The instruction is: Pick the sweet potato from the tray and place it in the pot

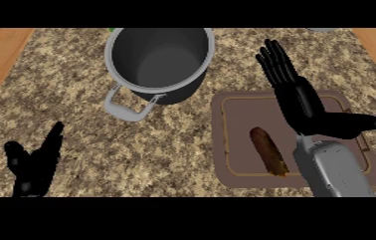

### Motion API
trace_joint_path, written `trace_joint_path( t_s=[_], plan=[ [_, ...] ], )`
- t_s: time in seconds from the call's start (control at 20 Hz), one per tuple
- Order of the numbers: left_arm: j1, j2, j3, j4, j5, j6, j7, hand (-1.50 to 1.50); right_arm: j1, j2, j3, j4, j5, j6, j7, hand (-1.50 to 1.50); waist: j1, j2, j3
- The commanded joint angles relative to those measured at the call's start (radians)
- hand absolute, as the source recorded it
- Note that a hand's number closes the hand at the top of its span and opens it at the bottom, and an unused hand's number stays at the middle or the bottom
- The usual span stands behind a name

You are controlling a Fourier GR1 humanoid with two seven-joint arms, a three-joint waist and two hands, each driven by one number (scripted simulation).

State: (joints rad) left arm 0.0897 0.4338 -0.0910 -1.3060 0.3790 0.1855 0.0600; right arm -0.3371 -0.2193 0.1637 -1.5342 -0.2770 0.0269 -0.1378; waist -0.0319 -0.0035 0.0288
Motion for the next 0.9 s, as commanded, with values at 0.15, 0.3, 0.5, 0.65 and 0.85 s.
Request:
trace_joint_path(
  t_s=[0.15,0.3,0.5,0.65,0.85],
  plan=[
    [0.174,0.143,0.054,-0.223,-0.086,0.045,-0.011,0.0,0.132,-0.203,-0.031,0.02,0.242,-0.153,0.148,1.5,-0.064,-0.023,-0.037],
    [0.367,0.255,0.097,-0.203,-0.124,0.035,0.034,0.0,0.106,-0.429,-0.028,0.037,0.475,-0.159,0.114,1.5,-0.118,-0.073,-0.077],
    [0.4,0.25,0.136,-0.253,-0.111,0.039,-0.023,0.0,0.107,-0.522,-0.04,-0.043,0.663,-0.279,0.036,-1.5,-0.171,-0.077,-0.048],
    [0.413,0.232,0.149,-0.302,-0.101,0.048,-0.044,0.0,0.145,-0.503,0.001,-0.105,0.731,-0.329,0.021,-1.5,-0.18,-0.065,-0.038],
    [0.432,0.209,0.162,-0.307,-0.101,0.054,-0.086,0.0,0.188,-0.522,0.041,-0.151,0.822,-0.34,0.082,-1.5,-0.181,-0.054,-0.042]
  ],
)
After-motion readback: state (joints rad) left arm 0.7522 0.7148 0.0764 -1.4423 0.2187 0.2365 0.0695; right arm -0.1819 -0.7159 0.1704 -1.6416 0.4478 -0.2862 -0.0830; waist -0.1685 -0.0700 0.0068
